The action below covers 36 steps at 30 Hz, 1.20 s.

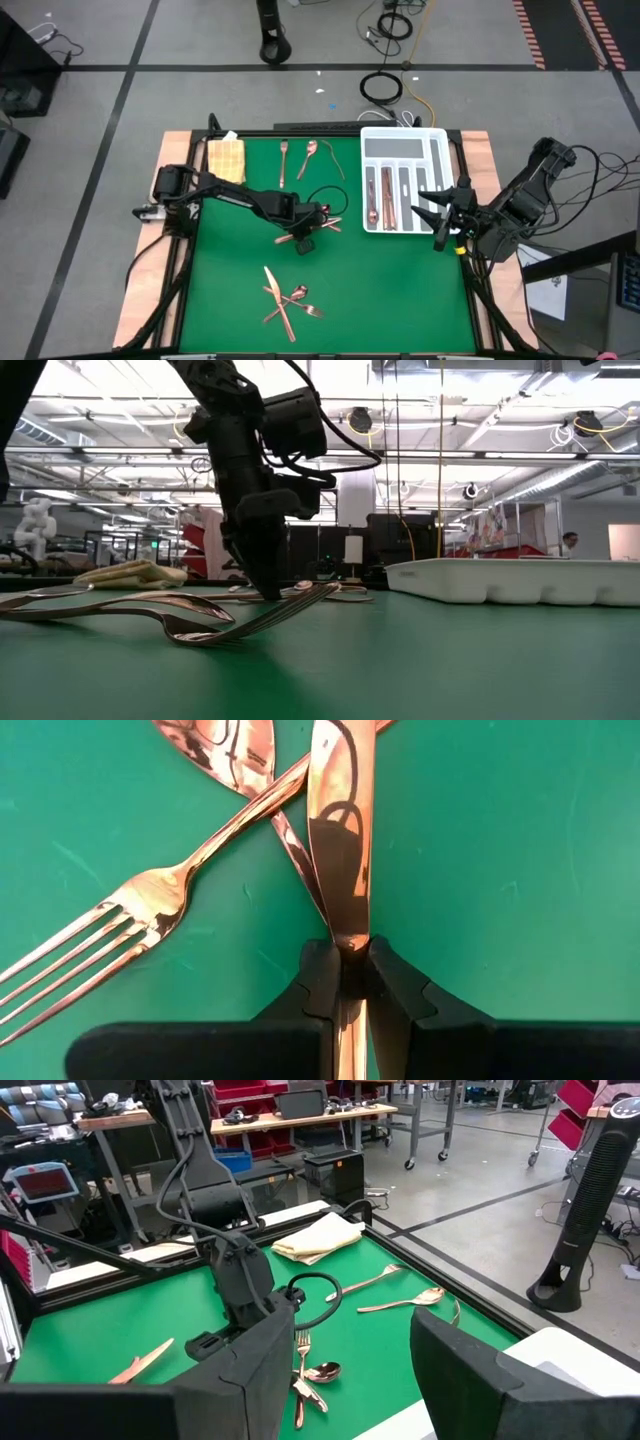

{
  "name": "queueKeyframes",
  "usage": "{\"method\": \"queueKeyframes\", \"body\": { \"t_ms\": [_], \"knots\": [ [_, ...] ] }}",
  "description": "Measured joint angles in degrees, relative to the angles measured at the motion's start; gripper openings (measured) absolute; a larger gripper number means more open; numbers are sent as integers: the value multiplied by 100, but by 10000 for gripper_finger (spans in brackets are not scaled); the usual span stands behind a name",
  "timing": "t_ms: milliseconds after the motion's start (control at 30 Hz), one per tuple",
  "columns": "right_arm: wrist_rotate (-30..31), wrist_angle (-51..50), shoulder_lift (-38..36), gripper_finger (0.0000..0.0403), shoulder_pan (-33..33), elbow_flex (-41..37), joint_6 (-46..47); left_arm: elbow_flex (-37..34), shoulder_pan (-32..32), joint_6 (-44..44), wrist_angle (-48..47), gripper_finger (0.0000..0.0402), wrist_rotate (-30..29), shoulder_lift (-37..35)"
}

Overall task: Sort silverware
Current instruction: Put the top gold table knife into the silverware organizer

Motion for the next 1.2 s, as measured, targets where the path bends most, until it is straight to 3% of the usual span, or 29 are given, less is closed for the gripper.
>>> {"method": "queueKeyframes", "body": {
  "t_ms": [167,267,667,800,1033,1200],
  "knots": [
    [0,-15,-2,187,1,0,0,157,1,-70,-219,30,-122,-68],
    [2,-25,-2,187,0,0,-2,266,4,-162,-467,1,-216,-114],
    [2,-75,-2,187,1,0,32,411,11,-187,-634,1,-467,-196],
    [0,-82,-2,187,1,0,42,536,80,-425,-690,35,-261,-203],
    [-26,-89,-2,187,1,0,42,595,52,394,-1218,138,-160,-218],
    [-153,-93,6,187,1,0,43,556,61,442,-1484,190,-319,-218]
  ]
}}
